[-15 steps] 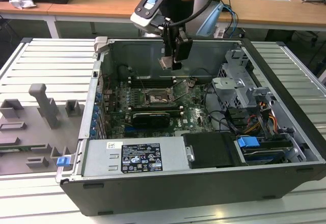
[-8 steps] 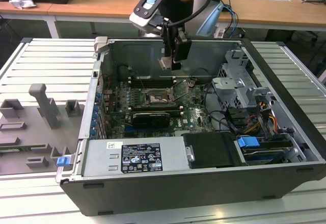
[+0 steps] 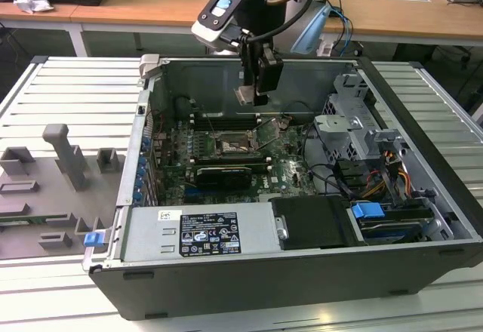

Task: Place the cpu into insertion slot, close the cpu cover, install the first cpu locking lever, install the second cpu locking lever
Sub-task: 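Place the cpu into insertion slot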

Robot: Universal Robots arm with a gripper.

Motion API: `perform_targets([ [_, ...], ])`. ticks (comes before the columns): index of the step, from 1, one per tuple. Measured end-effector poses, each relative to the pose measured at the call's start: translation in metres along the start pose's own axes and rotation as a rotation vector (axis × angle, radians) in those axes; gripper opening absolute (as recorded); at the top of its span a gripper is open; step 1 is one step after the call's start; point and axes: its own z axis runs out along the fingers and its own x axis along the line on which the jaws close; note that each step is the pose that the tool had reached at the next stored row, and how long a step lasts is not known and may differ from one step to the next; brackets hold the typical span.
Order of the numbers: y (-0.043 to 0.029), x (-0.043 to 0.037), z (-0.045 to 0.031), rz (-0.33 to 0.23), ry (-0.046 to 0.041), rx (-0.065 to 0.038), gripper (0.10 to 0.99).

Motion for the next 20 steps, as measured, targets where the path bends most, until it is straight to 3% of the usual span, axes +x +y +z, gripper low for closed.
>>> perform_targets([
  [9,-0.0001,0.0000,0.0017,0.077,-0.0069,-0.002,0.537],
  [20,-0.0014,0.0015,0.0080,0.096,-0.0096,-0.002,0.537],
])
